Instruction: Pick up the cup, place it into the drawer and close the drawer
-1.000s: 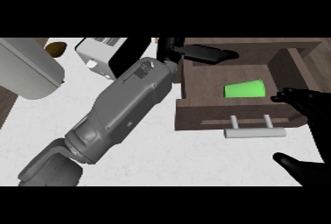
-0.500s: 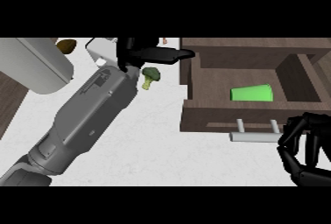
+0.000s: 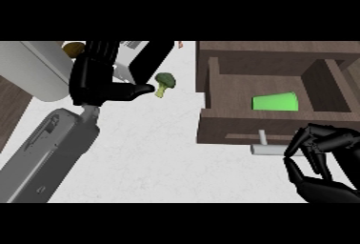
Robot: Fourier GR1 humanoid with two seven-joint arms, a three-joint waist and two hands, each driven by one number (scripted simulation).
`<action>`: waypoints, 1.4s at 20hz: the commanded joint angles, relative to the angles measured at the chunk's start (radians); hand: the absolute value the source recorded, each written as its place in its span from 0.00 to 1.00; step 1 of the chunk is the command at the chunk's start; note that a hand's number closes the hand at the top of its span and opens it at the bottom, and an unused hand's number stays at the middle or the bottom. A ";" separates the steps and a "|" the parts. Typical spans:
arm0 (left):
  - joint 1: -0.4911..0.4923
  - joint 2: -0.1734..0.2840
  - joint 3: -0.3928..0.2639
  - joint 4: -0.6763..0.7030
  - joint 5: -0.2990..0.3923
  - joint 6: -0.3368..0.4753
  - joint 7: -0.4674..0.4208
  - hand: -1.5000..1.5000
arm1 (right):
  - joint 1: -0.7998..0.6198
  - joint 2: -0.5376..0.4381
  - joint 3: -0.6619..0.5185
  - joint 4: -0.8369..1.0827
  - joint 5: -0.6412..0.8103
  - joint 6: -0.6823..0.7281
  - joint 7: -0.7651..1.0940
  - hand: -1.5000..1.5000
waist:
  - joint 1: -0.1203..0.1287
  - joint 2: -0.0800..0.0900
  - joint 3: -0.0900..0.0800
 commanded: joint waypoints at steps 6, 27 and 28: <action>0.206 0.077 0.058 -0.118 0.019 -0.106 -0.023 0.00 | -0.095 -0.117 0.123 0.154 0.389 0.011 -0.198 1.00 | 0.000 0.010 0.000; 0.640 0.156 0.289 -0.248 -0.005 -0.435 -0.111 0.00 | -0.400 0.062 0.240 0.997 0.842 -0.311 -0.413 0.00 | -0.013 0.009 0.000; 0.579 0.148 0.287 -0.161 0.001 -0.458 -0.100 0.00 | -0.424 0.002 0.184 1.119 0.808 -0.327 -0.542 0.00 | -0.014 0.012 0.000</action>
